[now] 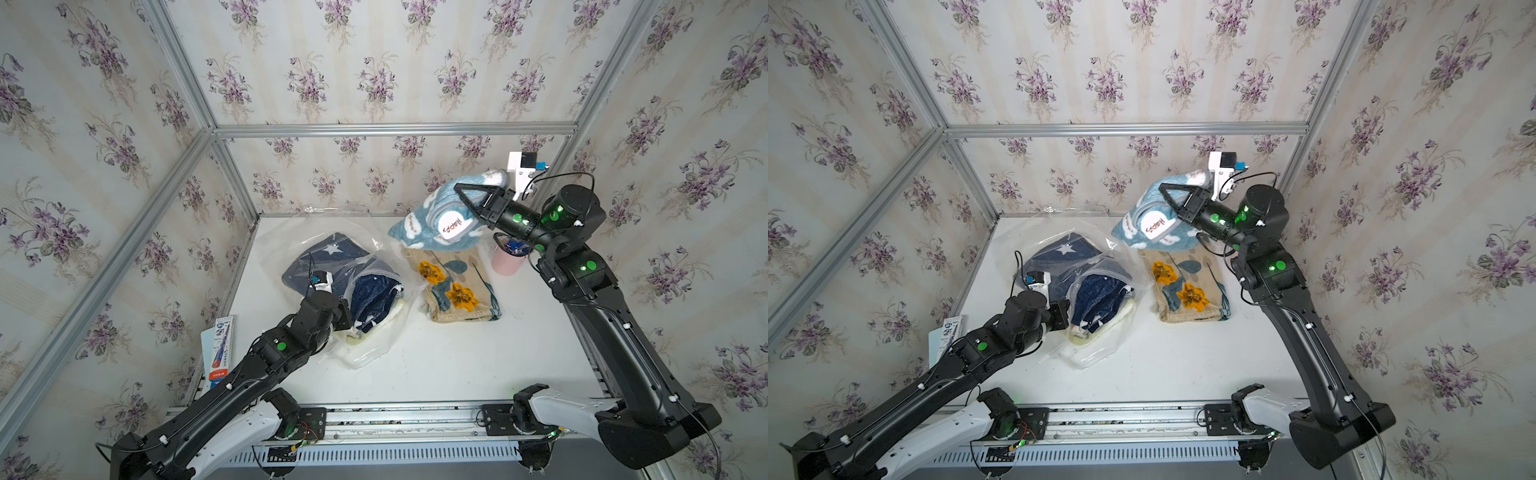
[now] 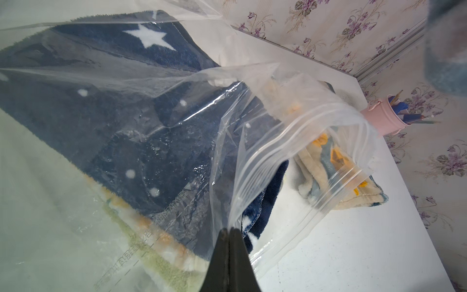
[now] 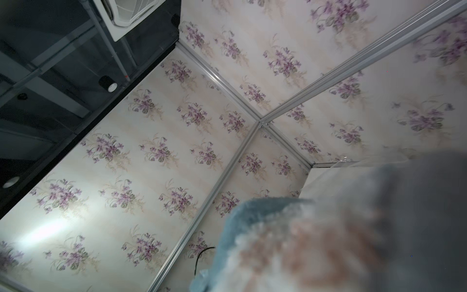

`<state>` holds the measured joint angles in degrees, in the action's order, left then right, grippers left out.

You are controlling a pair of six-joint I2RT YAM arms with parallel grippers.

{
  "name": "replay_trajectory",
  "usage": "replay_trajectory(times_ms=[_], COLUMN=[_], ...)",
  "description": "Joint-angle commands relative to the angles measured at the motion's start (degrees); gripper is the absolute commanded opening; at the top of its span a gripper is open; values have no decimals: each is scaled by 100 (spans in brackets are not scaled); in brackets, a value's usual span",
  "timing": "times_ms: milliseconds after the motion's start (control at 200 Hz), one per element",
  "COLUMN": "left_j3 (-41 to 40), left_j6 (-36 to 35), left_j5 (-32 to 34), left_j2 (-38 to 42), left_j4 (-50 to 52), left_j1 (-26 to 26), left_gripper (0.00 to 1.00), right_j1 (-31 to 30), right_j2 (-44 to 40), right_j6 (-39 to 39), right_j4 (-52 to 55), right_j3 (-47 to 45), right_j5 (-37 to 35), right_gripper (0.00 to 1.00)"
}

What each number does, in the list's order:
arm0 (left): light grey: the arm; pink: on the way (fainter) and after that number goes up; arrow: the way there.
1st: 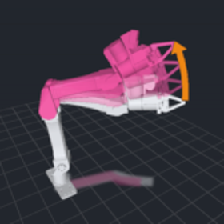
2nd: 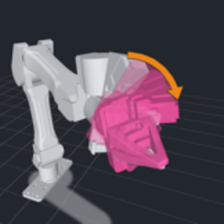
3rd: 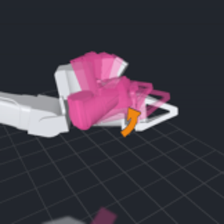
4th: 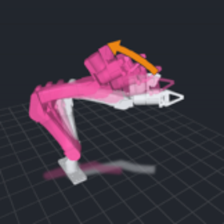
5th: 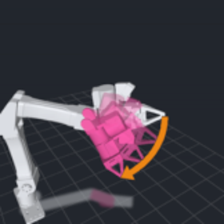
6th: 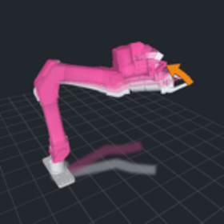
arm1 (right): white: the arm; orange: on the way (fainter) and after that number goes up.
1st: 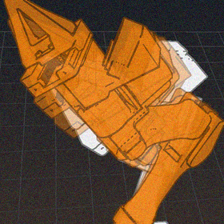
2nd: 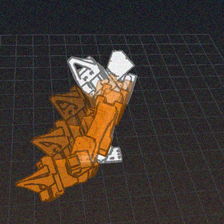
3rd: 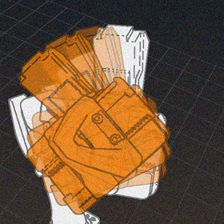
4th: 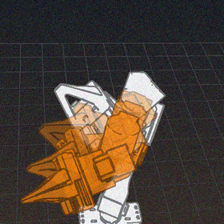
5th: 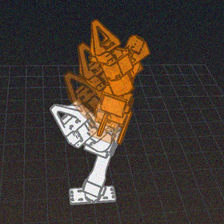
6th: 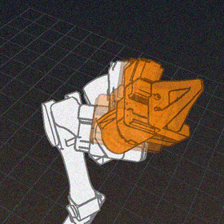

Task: Take the blanket out of the vacuum bag
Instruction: Place the blanket at the center of the board.

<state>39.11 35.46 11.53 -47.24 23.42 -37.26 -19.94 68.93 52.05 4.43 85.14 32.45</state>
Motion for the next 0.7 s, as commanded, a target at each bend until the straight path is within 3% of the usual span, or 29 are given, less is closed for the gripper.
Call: replay_trajectory(times_ms=[0, 245, 435, 530, 694], left_j3=[-26, -53, 60, 88, 96], left_j6=[-117, -223, -396, -460, -565], left_j5=[122, 103, 80, 56, 5], left_j2=[71, 79, -104, -202, -360], left_j4=[-66, -125, -176, -262, -446], left_j1=[8, 15, 8, 9, 13], left_gripper=[0, 0, 0, 0, 0], right_j1=[303, 1067, 1175, 1177, 1206], right_j2=[-76, -381, 246, 873, 1909], right_j6=[41, 45, -134, -174, -618], right_j4=[-219, -410, -479, -673, 17], right_j3=[-249, -1365, -1477, -1130, 499], right_j5=[541, 790, 746, 719, 314], right_gripper=[0, 0, 0, 0, 0])
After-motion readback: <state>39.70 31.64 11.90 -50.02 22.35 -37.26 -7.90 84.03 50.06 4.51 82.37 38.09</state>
